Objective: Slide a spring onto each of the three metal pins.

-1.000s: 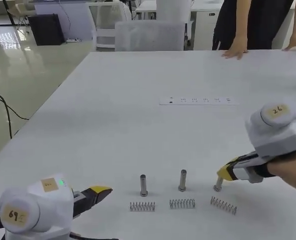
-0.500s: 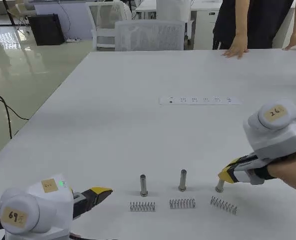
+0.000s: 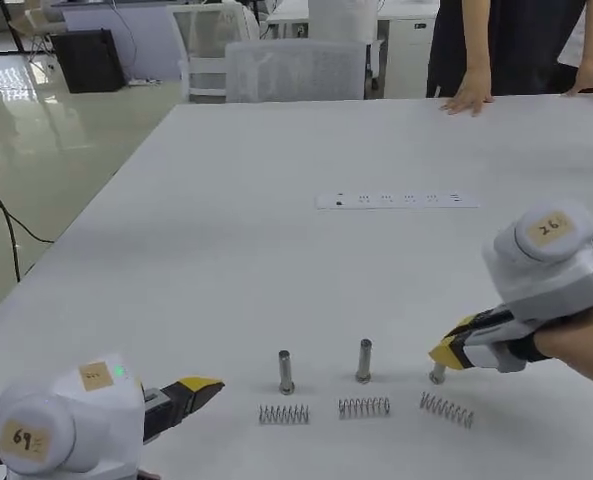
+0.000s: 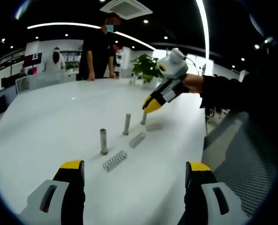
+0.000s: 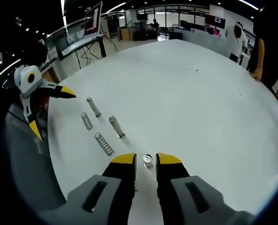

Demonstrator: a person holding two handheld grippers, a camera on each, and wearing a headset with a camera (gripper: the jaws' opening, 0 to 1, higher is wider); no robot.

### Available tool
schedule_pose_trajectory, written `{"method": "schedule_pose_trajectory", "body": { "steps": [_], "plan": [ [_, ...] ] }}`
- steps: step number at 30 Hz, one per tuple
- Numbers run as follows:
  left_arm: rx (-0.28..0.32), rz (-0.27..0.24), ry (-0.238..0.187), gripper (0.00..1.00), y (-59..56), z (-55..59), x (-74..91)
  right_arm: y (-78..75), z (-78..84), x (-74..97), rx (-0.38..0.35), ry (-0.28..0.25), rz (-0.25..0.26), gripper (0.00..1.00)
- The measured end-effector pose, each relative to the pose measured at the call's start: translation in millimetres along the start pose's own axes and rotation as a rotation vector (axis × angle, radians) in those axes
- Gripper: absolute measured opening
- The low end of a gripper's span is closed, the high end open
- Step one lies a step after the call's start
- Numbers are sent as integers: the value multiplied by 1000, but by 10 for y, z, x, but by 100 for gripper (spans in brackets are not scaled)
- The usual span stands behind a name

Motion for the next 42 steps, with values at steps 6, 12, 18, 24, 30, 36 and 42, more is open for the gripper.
{"method": "schedule_pose_trajectory", "body": {
  "steps": [6, 12, 18, 24, 30, 36, 42],
  "plan": [
    [0, 5, 13, 85, -8, 16, -10, -35, -77, 109, -3, -50, 22, 25],
    [6, -2, 13, 86, 4, 20, -11, -74, -162, 203, -10, -108, 45, 28],
    [7, -8, 11, 85, 20, 16, -7, -91, -150, 182, -11, -107, 48, 27],
    [7, -10, 10, 85, 27, 17, -8, -102, -161, 186, -12, -113, 51, 27],
    [5, -9, 13, 85, 24, 17, -12, -120, -143, 200, -18, -114, 58, 27],
    [4, -9, 12, 85, 19, 14, -12, -132, -135, 198, -19, -114, 64, 28],
    [2, -7, 13, 85, 18, 22, -17, -141, -133, 199, -19, -117, 73, 27]
  ]
}}
Point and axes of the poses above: the centre of the closed fingertips' face, and the gripper's own axes: x roughly backward along the fingers, y roughly to its left, z roughly out of its underside, the point moved 5 cm from there along x, roughly backward along the fingers, and after that the axes turned 3 degrees about -y, right-handed, at the moved point
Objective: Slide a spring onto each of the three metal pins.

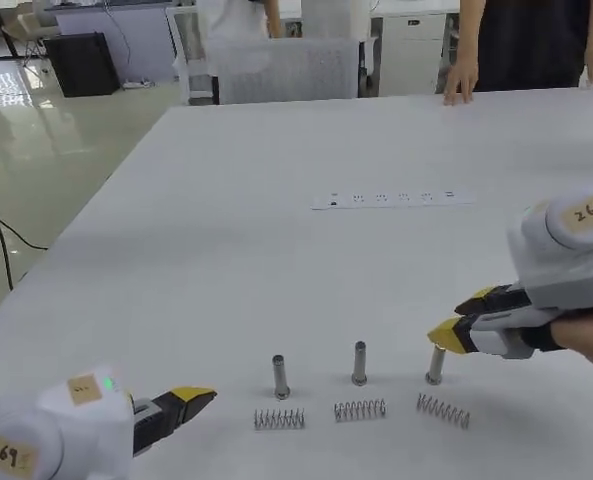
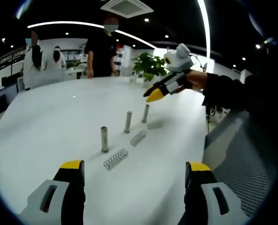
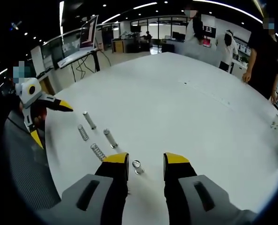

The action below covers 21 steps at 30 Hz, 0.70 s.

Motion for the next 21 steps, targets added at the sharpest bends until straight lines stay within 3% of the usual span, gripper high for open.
{"method": "schedule_pose_trajectory", "body": {
  "steps": [9, 21],
  "plan": [
    [-3, -2, -16, 85, 3, -18, 6, -21, -21, 29, 3, -13, 20, 28],
    [-19, -13, -32, 85, 7, -60, 33, -17, -12, 192, -7, -46, 50, 27]
  ]
}}
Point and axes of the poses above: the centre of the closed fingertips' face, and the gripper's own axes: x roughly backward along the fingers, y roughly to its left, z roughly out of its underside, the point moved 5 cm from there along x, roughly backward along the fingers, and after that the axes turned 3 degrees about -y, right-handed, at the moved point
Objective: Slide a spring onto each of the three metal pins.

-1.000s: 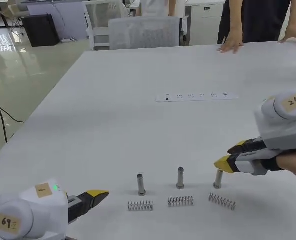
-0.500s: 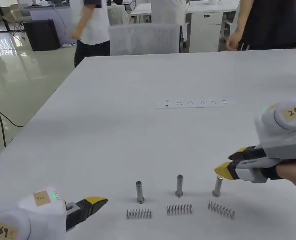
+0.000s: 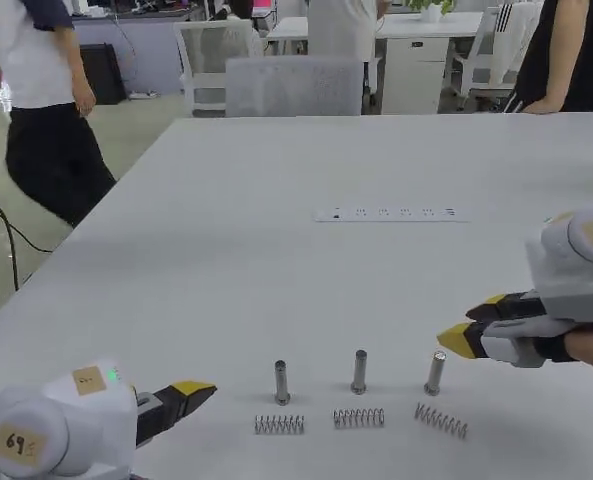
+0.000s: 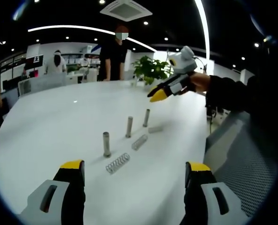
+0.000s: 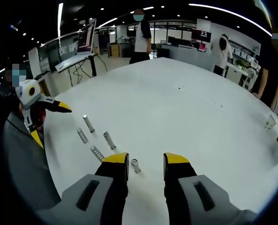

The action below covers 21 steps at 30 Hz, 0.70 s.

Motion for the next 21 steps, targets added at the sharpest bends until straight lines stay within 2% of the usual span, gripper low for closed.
{"method": "schedule_pose_trajectory", "body": {
  "steps": [6, 21],
  "plan": [
    [-1, -1, -6, 85, 4, -8, 4, 18, 44, 19, -6, 1, -9, 26],
    [-6, 7, -7, 85, -3, -7, 6, 167, 254, 20, -5, 85, -85, 19]
  ]
}}
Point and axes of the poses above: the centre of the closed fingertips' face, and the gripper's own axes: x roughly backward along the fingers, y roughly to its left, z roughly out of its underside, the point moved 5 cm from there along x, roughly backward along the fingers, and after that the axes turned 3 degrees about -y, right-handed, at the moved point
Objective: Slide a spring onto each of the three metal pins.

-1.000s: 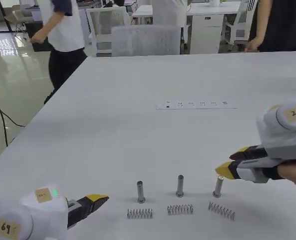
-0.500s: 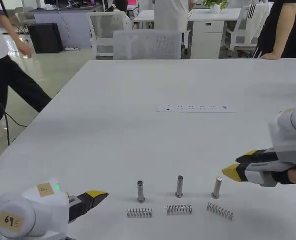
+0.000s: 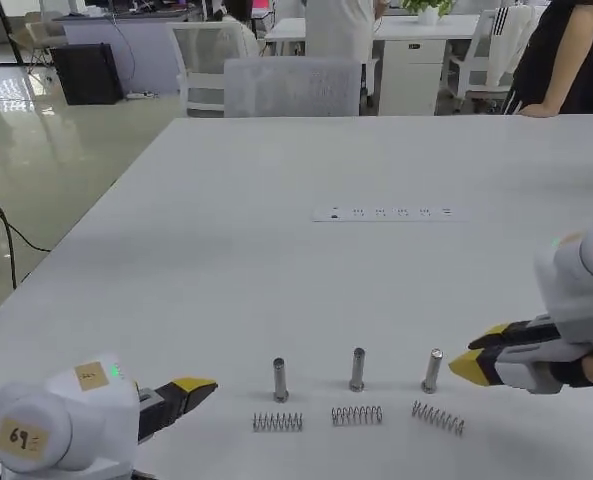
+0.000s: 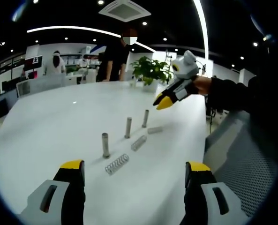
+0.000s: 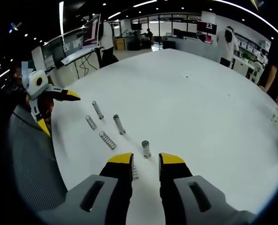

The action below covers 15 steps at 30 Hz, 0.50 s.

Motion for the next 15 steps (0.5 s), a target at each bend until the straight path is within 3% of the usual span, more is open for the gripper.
{"method": "schedule_pose_trajectory", "body": {
  "steps": [15],
  "plan": [
    [2, -9, -3, 85, 8, -1, 14, 137, 151, -138, 49, 107, -62, 20]
  ]
}}
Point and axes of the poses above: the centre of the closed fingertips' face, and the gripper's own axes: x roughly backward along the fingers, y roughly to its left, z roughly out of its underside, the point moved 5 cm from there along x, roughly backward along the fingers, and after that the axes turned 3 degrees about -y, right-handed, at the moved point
